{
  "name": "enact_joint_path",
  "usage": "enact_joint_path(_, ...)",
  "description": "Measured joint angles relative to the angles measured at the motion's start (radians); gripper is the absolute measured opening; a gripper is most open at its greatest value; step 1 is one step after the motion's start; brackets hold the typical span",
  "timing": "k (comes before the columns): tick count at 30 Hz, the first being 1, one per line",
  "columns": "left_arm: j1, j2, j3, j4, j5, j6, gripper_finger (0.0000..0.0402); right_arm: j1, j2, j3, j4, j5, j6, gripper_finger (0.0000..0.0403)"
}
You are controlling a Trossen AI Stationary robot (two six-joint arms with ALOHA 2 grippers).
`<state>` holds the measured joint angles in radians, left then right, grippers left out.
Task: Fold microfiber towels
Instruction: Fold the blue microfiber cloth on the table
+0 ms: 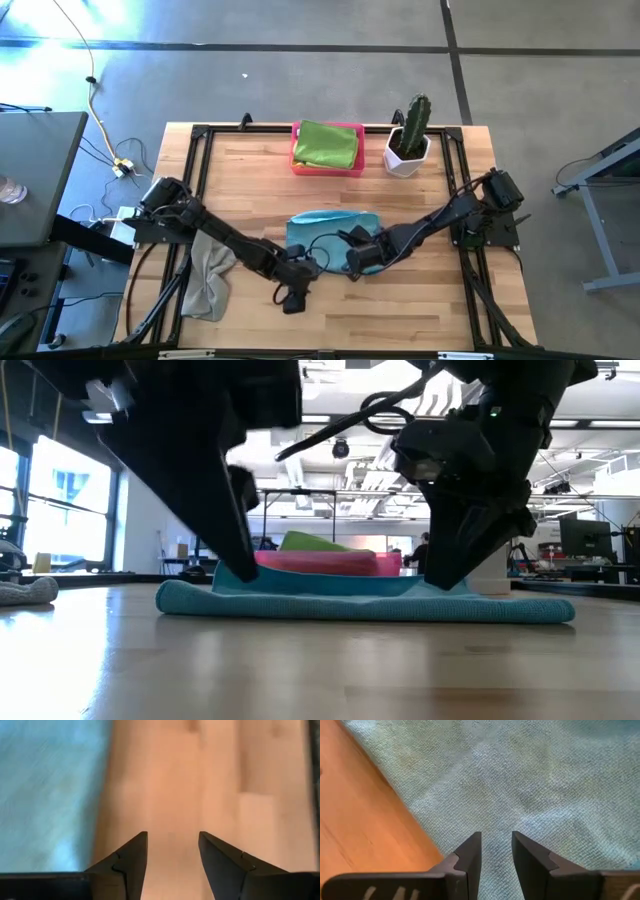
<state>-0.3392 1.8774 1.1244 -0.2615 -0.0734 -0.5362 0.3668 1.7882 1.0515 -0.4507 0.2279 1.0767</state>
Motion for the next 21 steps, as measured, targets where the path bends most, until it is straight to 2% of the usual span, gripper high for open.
enact_joint_path(3, -0.009, 0.0, 0.016, 0.011, -0.005, 0.046, 0.0168, 0.009, 0.0, 0.0, 0.0, 0.0, 0.03, 0.0101)
enact_joint_path(11, 0.021, 0.0, 0.071, -0.112, -0.028, 0.132, 0.0168, 0.05, 0.0, 0.0, 0.0, 0.015, 0.181, 0.0101)
enact_joint_path(15, 0.046, 0.0, 0.076, -0.183, -0.028, 0.147, 0.0168, 0.085, 0.0, 0.0, 0.006, 0.086, 0.199, 0.0101)
enact_joint_path(21, 0.074, 0.0, 0.076, -0.288, -0.028, 0.152, 0.0168, 0.13, 0.0, 0.0, 0.023, 0.227, 0.336, 0.0101)
